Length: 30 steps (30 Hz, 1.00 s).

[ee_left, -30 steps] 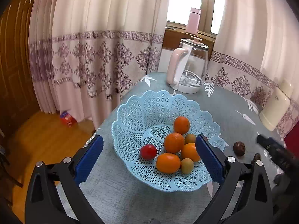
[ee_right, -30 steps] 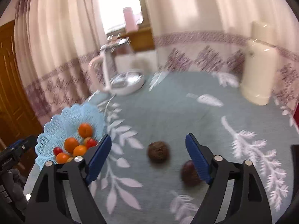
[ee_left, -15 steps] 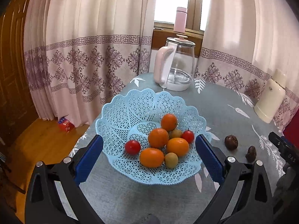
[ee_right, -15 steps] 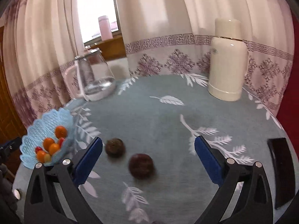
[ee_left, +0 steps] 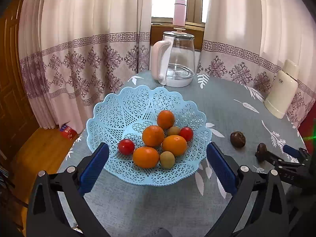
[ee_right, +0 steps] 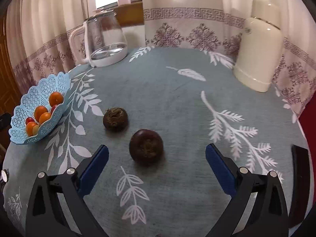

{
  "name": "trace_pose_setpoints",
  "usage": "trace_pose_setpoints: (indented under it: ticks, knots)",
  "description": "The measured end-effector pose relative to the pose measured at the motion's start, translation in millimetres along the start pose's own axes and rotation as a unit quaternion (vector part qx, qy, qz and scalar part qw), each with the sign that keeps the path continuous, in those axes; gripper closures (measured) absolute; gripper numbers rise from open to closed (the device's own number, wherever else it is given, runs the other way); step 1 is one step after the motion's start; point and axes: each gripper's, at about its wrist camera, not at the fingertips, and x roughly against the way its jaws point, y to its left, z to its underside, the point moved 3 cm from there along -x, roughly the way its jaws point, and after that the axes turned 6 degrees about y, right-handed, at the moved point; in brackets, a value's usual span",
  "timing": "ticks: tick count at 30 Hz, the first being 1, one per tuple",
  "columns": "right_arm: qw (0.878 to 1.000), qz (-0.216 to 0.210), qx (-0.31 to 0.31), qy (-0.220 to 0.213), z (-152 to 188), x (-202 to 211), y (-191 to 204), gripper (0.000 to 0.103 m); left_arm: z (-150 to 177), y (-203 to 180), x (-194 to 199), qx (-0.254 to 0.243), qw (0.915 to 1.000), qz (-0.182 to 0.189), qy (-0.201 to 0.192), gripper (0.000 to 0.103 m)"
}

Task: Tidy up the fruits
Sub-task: 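Move the right gripper to the dark round brown fruit and close on it, then move the left gripper to the wrinkled brown fruit and close while the right gripper holds the dark fruit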

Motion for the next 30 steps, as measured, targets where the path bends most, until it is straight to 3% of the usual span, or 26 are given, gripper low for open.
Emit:
trace_pose_setpoints:
  ticks: [2, 6, 11, 13, 18, 26, 30]
  knots:
    - [1.0, -0.003, 0.005, 0.008, -1, -6, 4, 0.01, 0, 0, 0, -0.001, 1.0, 0.0, 0.001, 0.003]
    - [0.999, -0.016, -0.006, 0.029, -4, -20, 4, 0.028, 0, -1, -1, -0.001, 1.0, 0.001, 0.002, 0.003]
    - [0.998, -0.036, -0.025, 0.041, -9, -29, -1, 0.04, 3, -5, -5, -0.004, 1.0, 0.001, 0.007, 0.003]
    - [0.998, -0.043, -0.029, 0.046, -9, -32, -1, 0.05, 3, -6, -6, -0.005, 1.0, 0.002, 0.008, 0.003]
    - [0.997, -0.059, -0.029, 0.047, -10, -35, 0, 0.061, 3, -12, -7, -0.013, 0.9998, 0.006, 0.01, 0.003]
    - [0.997, -0.059, -0.042, 0.03, -2, -16, -11, 0.061, 2, -40, -8, -0.045, 0.9987, 0.022, 0.011, 0.003]
    - [0.998, -0.033, -0.042, 0.015, 6, -1, -25, 0.061, 1, -68, -8, -0.076, 0.9966, 0.033, 0.007, 0.003]
